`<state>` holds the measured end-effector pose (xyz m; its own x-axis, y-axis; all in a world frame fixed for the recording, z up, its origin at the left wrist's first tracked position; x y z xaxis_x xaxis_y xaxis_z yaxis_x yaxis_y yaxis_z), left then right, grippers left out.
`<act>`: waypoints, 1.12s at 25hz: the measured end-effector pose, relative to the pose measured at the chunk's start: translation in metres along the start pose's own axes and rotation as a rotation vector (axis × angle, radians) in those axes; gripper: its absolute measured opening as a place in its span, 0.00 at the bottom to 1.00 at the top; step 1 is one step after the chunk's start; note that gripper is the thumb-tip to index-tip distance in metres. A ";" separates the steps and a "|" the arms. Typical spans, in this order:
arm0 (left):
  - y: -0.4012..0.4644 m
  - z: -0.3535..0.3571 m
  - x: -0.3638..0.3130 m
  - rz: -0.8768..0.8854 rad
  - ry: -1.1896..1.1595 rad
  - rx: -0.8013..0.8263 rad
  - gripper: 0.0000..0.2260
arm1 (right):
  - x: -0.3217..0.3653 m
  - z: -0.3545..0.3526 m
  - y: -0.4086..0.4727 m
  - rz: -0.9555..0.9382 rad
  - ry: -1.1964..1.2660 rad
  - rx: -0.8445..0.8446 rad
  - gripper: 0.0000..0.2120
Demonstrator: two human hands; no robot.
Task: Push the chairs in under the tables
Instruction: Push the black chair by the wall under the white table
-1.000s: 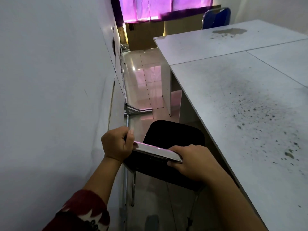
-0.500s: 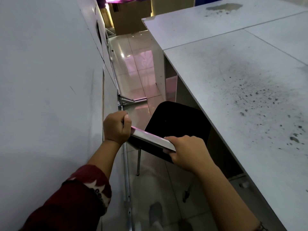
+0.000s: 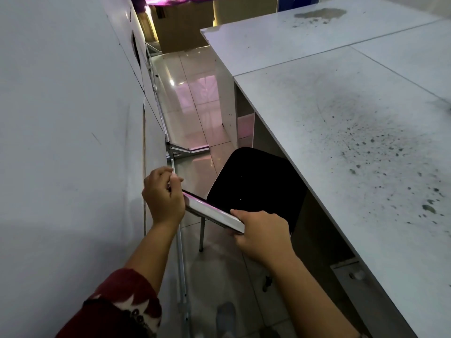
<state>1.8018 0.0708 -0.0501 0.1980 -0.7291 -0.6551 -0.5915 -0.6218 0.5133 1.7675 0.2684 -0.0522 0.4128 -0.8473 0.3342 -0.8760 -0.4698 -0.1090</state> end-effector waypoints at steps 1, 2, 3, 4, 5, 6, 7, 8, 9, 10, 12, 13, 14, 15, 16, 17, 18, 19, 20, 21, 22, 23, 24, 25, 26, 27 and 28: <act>-0.004 0.005 -0.001 -0.140 -0.062 -0.077 0.09 | -0.004 -0.002 0.006 0.005 0.000 0.070 0.27; -0.010 0.010 -0.002 -0.332 -0.127 -0.127 0.15 | -0.010 -0.003 0.014 0.018 0.025 0.204 0.32; -0.015 0.018 -0.001 -0.535 -0.224 -0.147 0.25 | -0.017 -0.005 0.022 0.057 0.119 0.372 0.36; -0.019 0.023 0.000 -0.696 -0.318 -0.157 0.32 | -0.021 -0.008 0.028 0.096 0.277 0.497 0.38; -0.020 0.030 0.001 -0.795 -0.381 -0.155 0.36 | -0.027 -0.008 0.036 0.137 0.448 0.564 0.35; -0.020 0.031 0.002 -0.838 -0.393 -0.147 0.38 | -0.028 -0.005 0.039 0.162 0.587 0.609 0.31; -0.018 0.031 0.004 -0.849 -0.387 -0.150 0.38 | -0.026 0.002 0.039 0.174 0.678 0.650 0.27; -0.016 0.029 0.005 -0.845 -0.381 -0.156 0.38 | -0.024 0.010 0.036 0.179 0.718 0.689 0.25; -0.011 0.030 0.007 -0.837 -0.379 -0.153 0.38 | -0.022 0.018 0.035 0.179 0.725 0.710 0.25; -0.006 0.033 0.008 -0.832 -0.376 -0.143 0.38 | -0.020 0.023 0.036 0.179 0.712 0.729 0.26; 0.002 0.038 0.012 -0.827 -0.369 -0.124 0.36 | -0.016 0.027 0.037 0.205 0.704 0.767 0.28; 0.006 0.040 0.013 -0.817 -0.366 -0.114 0.35 | -0.015 0.026 0.040 0.226 0.716 0.774 0.30; 0.011 0.042 0.014 -0.802 -0.363 -0.098 0.35 | -0.013 0.026 0.042 0.243 0.737 0.768 0.30; 0.016 0.044 0.015 -0.791 -0.358 -0.076 0.34 | -0.011 0.027 0.043 0.258 0.755 0.761 0.30; 0.021 0.046 0.016 -0.785 -0.351 -0.054 0.34 | -0.008 0.027 0.044 0.271 0.771 0.756 0.30; 0.027 0.050 0.017 -0.780 -0.339 -0.033 0.34 | -0.005 0.028 0.045 0.289 0.791 0.752 0.30; 0.033 0.053 0.018 -0.771 -0.327 -0.012 0.34 | -0.002 0.029 0.046 0.311 0.815 0.741 0.30; 0.038 0.056 0.018 -0.760 -0.323 0.012 0.34 | 0.000 0.030 0.048 0.334 0.843 0.722 0.31; 0.044 0.059 0.018 -0.747 -0.333 0.036 0.34 | 0.002 0.031 0.050 0.352 0.865 0.700 0.31; 0.048 0.062 0.017 -0.737 -0.347 0.060 0.33 | 0.003 0.032 0.051 0.367 0.877 0.679 0.31; 0.052 0.065 0.016 -0.727 -0.354 0.088 0.33 | 0.005 0.034 0.052 0.375 0.879 0.657 0.32; 0.056 0.068 0.015 -0.717 -0.354 0.117 0.33 | 0.006 0.035 0.054 0.379 0.876 0.635 0.32; 0.058 0.071 0.013 -0.706 -0.351 0.145 0.33 | 0.006 0.035 0.056 0.385 0.877 0.613 0.32; 0.061 0.074 0.011 -0.693 -0.352 0.164 0.33 | 0.005 0.034 0.058 0.399 0.886 0.598 0.32; 0.064 0.077 0.009 -0.678 -0.355 0.175 0.32 | 0.004 0.034 0.059 0.417 0.897 0.591 0.32; 0.066 0.080 0.008 -0.659 -0.360 0.185 0.32 | 0.002 0.034 0.060 0.432 0.912 0.583 0.32; 0.070 0.083 0.007 -0.636 -0.365 0.194 0.32 | 0.001 0.035 0.061 0.434 0.916 0.566 0.32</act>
<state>1.6968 0.0456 -0.0645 0.2954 -0.0848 -0.9516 -0.5835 -0.8047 -0.1095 1.7231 0.2304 -0.0912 -0.4327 -0.5760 0.6935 -0.5677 -0.4235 -0.7059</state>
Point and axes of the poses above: each hand's wrist, its own y-axis towards the middle knuckle, its own z-axis out of the palm, x = y × z, the point moved 4 cm from there along y, towards the middle knuckle, and after that the axes turned 13 degrees about z, right-handed, at the moved point
